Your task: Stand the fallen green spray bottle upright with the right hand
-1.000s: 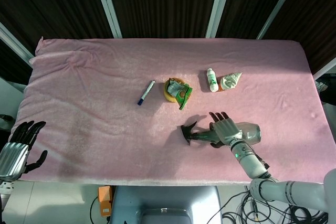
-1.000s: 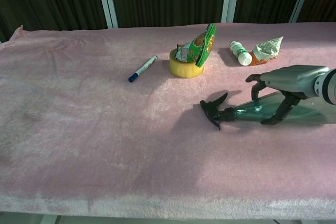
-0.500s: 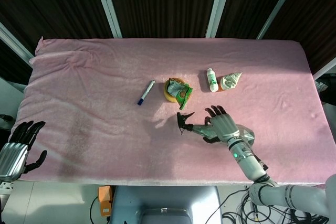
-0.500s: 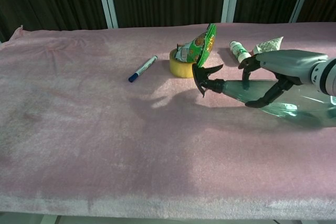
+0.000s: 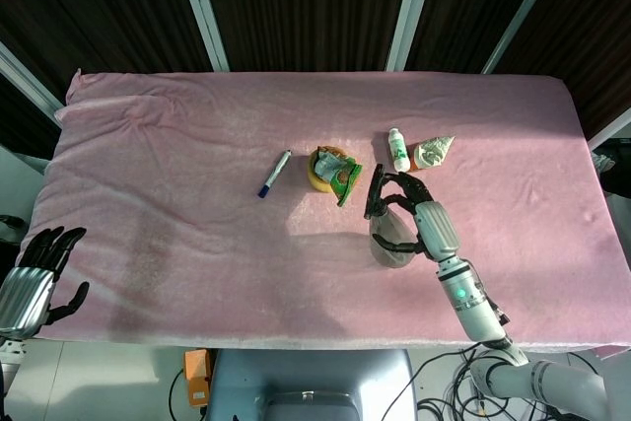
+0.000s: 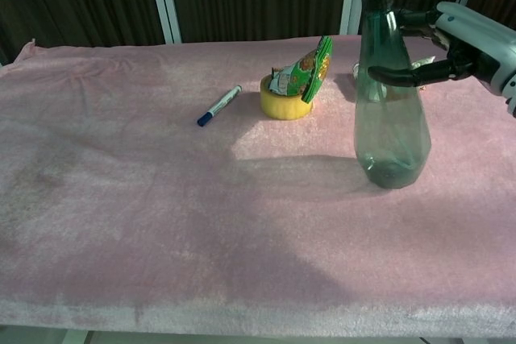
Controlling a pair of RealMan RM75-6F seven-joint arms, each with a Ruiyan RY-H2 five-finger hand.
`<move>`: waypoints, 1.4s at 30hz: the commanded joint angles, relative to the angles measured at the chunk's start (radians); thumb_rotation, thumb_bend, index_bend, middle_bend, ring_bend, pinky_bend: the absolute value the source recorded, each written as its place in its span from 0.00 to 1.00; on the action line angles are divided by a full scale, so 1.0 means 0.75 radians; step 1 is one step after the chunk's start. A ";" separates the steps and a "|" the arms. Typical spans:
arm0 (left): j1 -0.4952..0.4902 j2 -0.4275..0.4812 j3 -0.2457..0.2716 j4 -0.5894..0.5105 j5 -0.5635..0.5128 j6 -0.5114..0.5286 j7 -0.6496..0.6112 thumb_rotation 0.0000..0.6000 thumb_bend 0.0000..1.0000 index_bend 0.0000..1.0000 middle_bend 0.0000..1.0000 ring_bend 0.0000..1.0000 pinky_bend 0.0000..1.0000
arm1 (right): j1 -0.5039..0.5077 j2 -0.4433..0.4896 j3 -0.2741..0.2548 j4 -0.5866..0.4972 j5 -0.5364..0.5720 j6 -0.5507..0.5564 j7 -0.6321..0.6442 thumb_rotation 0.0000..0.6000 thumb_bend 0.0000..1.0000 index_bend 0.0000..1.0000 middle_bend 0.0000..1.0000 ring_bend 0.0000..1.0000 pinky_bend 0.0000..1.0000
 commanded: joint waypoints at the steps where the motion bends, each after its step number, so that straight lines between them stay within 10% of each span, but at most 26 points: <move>1: 0.001 0.001 -0.001 0.001 -0.001 0.002 -0.004 1.00 0.42 0.02 0.09 0.00 0.04 | -0.053 -0.102 0.012 0.179 -0.094 0.085 0.211 1.00 0.37 0.78 0.22 0.08 0.19; 15: -0.002 -0.001 0.003 0.000 0.005 -0.002 0.002 1.00 0.42 0.02 0.09 0.00 0.04 | -0.079 -0.078 0.016 0.221 -0.121 0.055 0.314 1.00 0.37 0.69 0.22 0.08 0.19; 42: -0.005 -0.003 0.006 -0.002 0.005 -0.007 0.009 1.00 0.42 0.01 0.09 0.00 0.04 | -0.040 0.107 0.019 -0.089 -0.154 -0.061 -0.010 1.00 0.37 0.33 0.19 0.03 0.19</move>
